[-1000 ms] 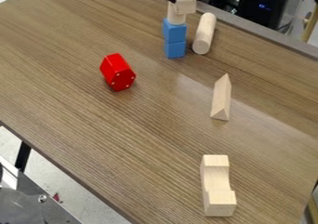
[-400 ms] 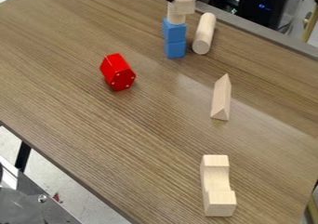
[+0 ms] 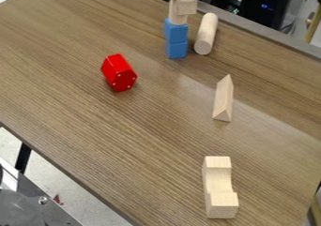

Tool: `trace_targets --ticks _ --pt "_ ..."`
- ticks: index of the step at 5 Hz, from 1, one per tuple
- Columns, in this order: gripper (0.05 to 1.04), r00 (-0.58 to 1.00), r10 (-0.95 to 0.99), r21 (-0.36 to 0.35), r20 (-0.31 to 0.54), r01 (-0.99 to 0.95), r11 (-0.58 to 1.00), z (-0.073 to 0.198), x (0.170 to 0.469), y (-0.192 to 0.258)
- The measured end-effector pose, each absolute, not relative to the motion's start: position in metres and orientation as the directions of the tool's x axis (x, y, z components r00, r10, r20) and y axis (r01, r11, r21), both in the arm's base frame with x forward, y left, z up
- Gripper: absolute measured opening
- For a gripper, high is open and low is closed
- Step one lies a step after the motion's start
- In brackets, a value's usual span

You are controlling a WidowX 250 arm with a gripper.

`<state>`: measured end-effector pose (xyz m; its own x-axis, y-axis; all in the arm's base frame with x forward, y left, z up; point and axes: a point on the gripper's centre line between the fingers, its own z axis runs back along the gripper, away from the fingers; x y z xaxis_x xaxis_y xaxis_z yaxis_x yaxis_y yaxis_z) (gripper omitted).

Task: Took the rectangular block and put it on top of the cylinder

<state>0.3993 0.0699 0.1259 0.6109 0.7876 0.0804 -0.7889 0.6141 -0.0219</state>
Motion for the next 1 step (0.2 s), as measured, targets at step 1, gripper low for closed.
trace_targets --ticks 1 --pt "1.000 0.592 0.792 -0.035 0.153 -0.797 0.603 0.1534 0.3934 0.0722"
